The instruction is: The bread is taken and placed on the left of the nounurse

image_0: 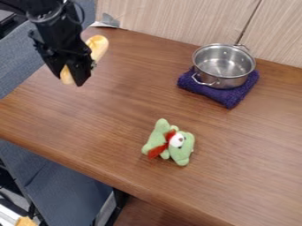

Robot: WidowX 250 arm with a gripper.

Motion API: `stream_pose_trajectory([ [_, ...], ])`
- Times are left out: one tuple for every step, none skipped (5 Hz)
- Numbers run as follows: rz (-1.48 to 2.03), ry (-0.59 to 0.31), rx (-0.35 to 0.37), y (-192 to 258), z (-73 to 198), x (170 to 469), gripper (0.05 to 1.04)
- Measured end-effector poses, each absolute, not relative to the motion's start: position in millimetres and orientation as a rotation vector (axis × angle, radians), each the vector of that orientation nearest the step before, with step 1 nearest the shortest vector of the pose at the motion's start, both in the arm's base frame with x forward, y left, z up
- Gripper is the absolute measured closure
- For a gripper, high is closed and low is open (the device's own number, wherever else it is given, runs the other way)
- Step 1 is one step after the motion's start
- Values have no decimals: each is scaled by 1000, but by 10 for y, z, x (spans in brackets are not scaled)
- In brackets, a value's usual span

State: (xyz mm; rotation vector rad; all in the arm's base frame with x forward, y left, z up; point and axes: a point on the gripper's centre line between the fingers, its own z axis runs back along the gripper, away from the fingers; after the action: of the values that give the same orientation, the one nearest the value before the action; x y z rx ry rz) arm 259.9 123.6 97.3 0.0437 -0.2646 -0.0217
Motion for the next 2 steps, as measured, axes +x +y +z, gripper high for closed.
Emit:
stream_pose_trajectory([
  [-65,-221,23,1235,745,2334,492],
  [-102,-228,-10,1189,527,2138,492],
])
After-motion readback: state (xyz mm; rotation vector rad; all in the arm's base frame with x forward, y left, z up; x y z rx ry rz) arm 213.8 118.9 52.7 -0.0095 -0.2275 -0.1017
